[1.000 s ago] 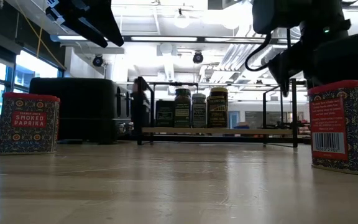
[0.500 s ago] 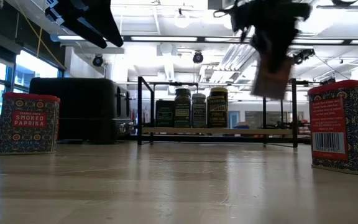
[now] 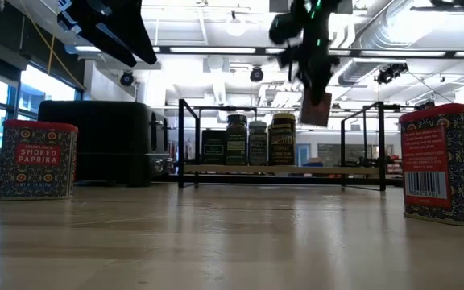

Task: Shelf spices
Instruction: Put the top right red seasoning can on the shelf

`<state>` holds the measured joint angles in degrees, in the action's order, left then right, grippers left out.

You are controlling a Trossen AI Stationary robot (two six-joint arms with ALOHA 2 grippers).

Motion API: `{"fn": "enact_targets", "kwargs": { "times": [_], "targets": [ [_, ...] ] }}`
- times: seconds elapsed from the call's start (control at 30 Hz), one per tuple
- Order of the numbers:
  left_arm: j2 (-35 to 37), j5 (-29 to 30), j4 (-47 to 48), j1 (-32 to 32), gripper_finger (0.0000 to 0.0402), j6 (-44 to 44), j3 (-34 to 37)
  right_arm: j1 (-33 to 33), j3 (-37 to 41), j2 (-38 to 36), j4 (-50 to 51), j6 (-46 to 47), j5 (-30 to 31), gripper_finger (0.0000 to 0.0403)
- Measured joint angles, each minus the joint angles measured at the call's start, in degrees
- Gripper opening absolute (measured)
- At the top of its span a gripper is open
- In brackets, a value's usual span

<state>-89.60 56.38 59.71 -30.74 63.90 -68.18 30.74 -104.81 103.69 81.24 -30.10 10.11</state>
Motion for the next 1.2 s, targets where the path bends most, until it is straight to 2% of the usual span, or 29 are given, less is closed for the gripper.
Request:
{"fn": "enact_targets", "kwargs": {
  "times": [0.2, 0.5, 0.73, 1.03, 1.2],
  "targets": [
    [0.0, -0.4, 0.0, 0.0, 0.0292, 0.0, 0.0, 7.2, -0.2, 8.3, 0.3, -6.2, -1.1, 0.0201],
    [0.0, -0.8, 0.0, 0.0, 0.0292, 0.0, 0.0, 11.4, -0.2, 15.5, -3.9, -11.3, -1.4, 0.0201],
    [0.0, -1.8, 0.0, 0.0, 0.0292, 0.0, 0.0, 12.0, -0.2, 15.9, -9.6, -11.3, -1.2, 0.0265],
    [0.0, -1.9, 0.0, 0.0, 0.0292, 0.4, 0.0, 11.4, -0.2, 15.5, -5.7, -11.2, 4.4, 0.0275],
    [0.0, -2.1, 0.0, 0.0, 0.0292, 0.4, 0.0, 11.2, -0.2, 12.2, -5.5, -11.3, 4.7, 0.0276]
  ]
}}
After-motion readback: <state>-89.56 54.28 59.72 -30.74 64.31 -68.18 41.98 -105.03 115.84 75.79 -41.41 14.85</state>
